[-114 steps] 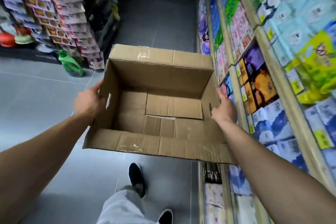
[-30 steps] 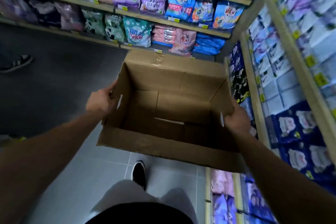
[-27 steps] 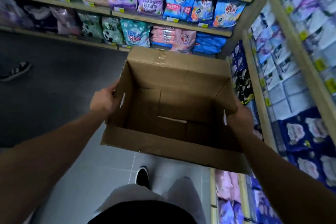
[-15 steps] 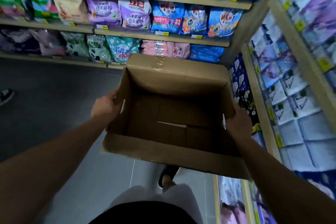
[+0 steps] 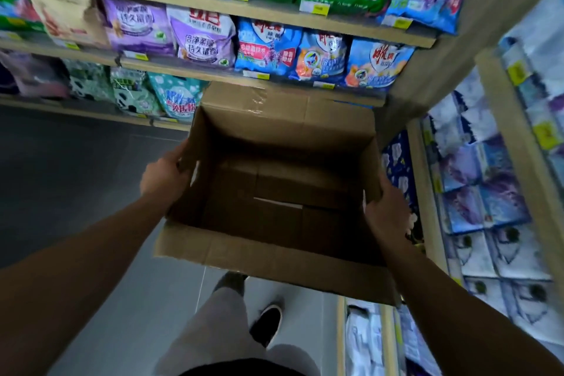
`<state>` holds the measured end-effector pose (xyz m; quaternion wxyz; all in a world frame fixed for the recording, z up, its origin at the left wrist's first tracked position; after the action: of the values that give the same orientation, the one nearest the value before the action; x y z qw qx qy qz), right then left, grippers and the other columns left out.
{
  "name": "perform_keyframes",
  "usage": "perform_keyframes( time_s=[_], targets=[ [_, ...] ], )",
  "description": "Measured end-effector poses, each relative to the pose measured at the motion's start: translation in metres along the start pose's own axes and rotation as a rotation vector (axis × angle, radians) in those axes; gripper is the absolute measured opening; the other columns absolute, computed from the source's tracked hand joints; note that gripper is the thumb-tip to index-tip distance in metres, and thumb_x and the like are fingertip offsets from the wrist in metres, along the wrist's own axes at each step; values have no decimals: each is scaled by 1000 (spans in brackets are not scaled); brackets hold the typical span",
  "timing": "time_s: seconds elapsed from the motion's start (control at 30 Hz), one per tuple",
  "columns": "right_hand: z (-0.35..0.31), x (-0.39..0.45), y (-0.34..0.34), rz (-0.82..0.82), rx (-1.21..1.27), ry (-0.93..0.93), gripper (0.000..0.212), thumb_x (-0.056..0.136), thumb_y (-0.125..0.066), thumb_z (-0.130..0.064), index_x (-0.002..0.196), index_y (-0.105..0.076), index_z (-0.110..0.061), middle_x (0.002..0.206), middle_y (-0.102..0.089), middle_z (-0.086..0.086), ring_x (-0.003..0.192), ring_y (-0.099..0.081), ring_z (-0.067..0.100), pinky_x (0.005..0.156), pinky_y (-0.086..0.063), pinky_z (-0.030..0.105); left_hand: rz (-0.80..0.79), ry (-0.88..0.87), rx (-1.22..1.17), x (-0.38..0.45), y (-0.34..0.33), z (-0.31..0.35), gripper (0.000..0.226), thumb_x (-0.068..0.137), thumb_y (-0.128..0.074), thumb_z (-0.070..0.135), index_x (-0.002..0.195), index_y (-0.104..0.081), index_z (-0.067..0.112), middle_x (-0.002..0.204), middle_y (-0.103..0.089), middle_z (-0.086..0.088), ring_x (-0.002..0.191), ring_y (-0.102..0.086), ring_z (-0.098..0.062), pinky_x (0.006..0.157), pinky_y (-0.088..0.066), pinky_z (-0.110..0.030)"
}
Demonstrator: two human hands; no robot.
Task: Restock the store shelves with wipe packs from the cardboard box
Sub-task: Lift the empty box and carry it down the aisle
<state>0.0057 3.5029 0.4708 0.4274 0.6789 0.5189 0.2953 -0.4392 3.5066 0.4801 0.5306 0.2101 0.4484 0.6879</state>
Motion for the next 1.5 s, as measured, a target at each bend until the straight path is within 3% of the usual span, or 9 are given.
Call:
perform_keyframes(
  time_s=[0.3, 0.43, 0.57, 0.77, 0.93, 1.13, 1.3, 1.4, 1.5],
  targets=[
    [-9, 103, -64, -49, -102, -133, 69, 89, -58, -13, 147, -28, -36, 115, -57, 13, 102, -58, 37, 81, -53, 49, -113, 33, 16, 132, -71, 27, 54, 94, -49, 25, 141, -33, 47, 107, -67, -10, 89, -64, -35, 68, -48, -38],
    [-2, 134, -95, -71, -79, -185, 70, 90, -55, -9, 146, -28, -41, 108, -60, 11, 96, -61, 31, 76, -55, 44, -172, 68, 12, 168, -106, 16, 61, 92, -50, 19, 140, -30, 50, 110, -67, -9, 82, -64, -28, 69, -55, -42],
    [29, 174, -146, -130, -98, -245, 71, 89, -59, -9, 147, -30, -38, 122, -57, 10, 111, -56, 33, 89, -50, 45, -206, 120, -45, 196, -164, 9, 64, 90, -50, 5, 143, -36, 38, 115, -66, -13, 89, -65, -34, 75, -53, -42],
    [102, 245, -259, -178, -172, -264, 68, 90, -60, -12, 147, -31, -33, 144, -44, 9, 133, -42, 33, 107, -37, 51, -213, 164, 10, 248, -291, -8, 55, 96, -47, 17, 142, -33, 45, 112, -66, -10, 85, -64, -28, 71, -55, -42],
    [172, 285, -349, -242, -191, -303, 61, 89, -59, -14, 143, -38, -31, 153, -33, 8, 141, -28, 33, 107, -34, 58, -190, 181, 10, 284, -404, -25, 48, 99, -44, 25, 141, -34, 45, 117, -64, -7, 82, -63, -21, 70, -54, -38],
    [229, 319, -430, -227, -201, -337, 66, 92, -59, -15, 148, -31, -35, 157, -23, 9, 145, -13, 35, 117, -11, 55, -176, 297, 7, 303, -504, -58, 45, 99, -44, 36, 138, -31, 55, 104, -60, 8, 67, -58, -8, 50, -42, -22],
    [254, 328, -481, -179, -89, -333, 60, 92, -53, -2, 146, -40, -26, 144, -45, 12, 135, -35, 30, 107, -25, 38, -155, 311, 13, 318, -555, -81, 46, 99, -44, 37, 138, -30, 56, 97, -58, 6, 58, -59, -20, 45, -43, -26],
    [265, 339, -510, -154, -84, -326, 66, 86, -50, 4, 146, -41, -25, 134, -54, 16, 125, -47, 34, 102, -34, 40, -119, 281, 18, 334, -578, -91, 47, 99, -43, 37, 137, -26, 59, 99, -63, -2, 62, -61, -23, 52, -53, -34],
    [272, 353, -531, -119, -89, -318, 70, 84, -48, 4, 146, -40, -27, 129, -56, 18, 119, -52, 37, 99, -39, 44, -93, 247, 13, 349, -598, -98, 54, 99, -43, 26, 139, -25, 58, 115, -64, -9, 65, -61, -25, 56, -56, -41]
  ],
)
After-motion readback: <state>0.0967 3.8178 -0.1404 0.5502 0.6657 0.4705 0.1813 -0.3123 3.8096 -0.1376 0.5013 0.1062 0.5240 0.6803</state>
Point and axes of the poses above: each hand's wrist, its own x-axis towards the middle knuckle, its own y-axis out of the back of the hand, z = x × y, the point moved 4 cm from there along x, towards the middle knuckle
